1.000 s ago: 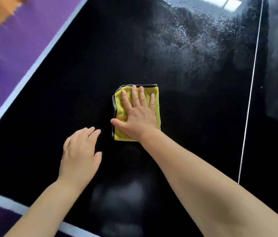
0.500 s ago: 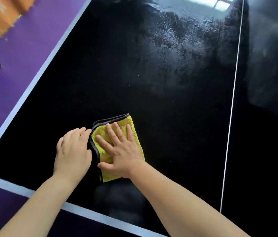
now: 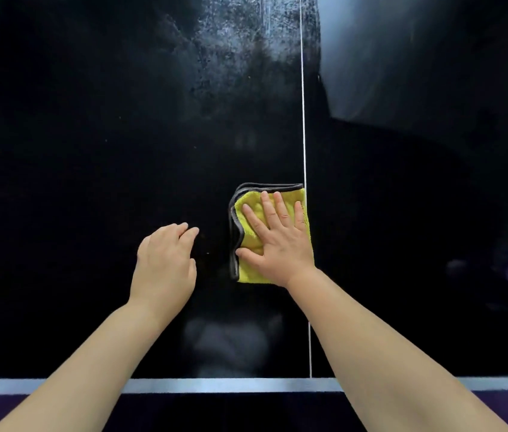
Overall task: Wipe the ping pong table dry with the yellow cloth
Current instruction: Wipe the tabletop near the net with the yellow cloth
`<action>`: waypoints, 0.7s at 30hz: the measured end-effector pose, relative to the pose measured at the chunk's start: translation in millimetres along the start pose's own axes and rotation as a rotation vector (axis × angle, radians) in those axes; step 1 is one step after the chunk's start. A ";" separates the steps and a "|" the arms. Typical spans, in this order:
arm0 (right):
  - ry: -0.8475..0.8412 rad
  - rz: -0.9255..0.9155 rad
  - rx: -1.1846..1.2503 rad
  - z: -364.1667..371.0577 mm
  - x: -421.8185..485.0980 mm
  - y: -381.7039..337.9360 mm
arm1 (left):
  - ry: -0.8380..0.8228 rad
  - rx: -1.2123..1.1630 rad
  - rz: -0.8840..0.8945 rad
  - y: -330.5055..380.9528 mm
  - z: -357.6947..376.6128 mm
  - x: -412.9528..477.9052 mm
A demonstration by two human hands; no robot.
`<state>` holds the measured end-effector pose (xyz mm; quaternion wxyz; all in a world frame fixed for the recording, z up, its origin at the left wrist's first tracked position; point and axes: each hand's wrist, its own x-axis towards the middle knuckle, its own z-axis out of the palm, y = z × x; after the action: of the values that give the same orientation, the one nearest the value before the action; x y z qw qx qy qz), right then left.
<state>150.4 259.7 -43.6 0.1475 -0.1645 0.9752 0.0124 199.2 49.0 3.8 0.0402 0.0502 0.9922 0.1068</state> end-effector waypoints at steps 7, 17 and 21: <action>-0.017 0.328 0.051 13.3 -59.8 86.2 | -0.019 -0.028 0.178 50.8 11.5 -5.1; -0.036 0.672 0.137 27.4 -114.5 16.5 | -0.064 -0.068 0.278 8.0 16.9 -26.1; -0.048 0.669 0.128 25.0 -99.9 -56.1 | -0.077 -0.069 0.279 -47.2 4.2 -38.8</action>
<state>265.9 240.2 -37.0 0.1683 0.1745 0.9702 0.0028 233.7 -0.2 -7.8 0.0648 0.1902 0.9691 0.1431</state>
